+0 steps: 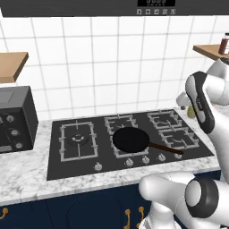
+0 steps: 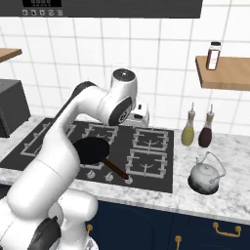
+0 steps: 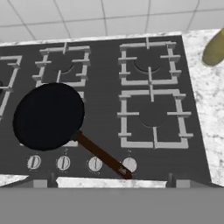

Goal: Pick the kettle from the counter and place it on a stove burner. Then turn the burner on.

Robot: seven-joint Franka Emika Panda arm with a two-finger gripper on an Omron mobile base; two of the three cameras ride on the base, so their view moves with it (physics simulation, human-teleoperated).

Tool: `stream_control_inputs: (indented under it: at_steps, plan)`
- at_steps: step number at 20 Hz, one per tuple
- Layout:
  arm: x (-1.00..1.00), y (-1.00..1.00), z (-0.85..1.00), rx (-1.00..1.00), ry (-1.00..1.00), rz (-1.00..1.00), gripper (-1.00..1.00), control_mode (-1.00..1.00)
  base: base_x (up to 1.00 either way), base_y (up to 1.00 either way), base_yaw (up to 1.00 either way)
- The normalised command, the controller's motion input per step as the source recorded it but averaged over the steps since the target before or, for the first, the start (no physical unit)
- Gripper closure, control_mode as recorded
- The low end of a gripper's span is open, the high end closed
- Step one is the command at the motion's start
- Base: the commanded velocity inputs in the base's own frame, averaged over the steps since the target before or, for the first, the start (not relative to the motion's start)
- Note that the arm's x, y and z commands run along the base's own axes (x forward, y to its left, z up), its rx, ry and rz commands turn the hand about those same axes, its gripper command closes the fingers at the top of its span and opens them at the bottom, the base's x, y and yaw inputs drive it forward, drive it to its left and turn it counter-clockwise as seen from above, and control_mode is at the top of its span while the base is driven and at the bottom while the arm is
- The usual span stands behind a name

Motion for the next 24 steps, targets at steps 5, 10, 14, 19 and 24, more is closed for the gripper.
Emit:
stream_control_inputs:
  at_steps: [5,10,14,19,24]
  plan:
    - [0.00,-1.00,-0.35,0.00,-0.14,0.00,-1.00,-1.00,0.00,0.00,0.00]
    - [0.00,-0.96,-0.26,0.02,-0.08,0.00,-1.00,-1.00,0.00,0.00,0.00]
    - [0.00,-0.67,-0.08,0.04,0.00,0.00,-1.00,-1.00,0.00,0.00,0.00]
    - [0.03,-0.17,0.00,0.01,0.00,0.00,-1.00,-1.00,0.00,0.00,0.00]
    - [0.02,-0.23,0.00,0.00,0.00,0.00,-1.00,-1.00,0.00,0.00,0.00]
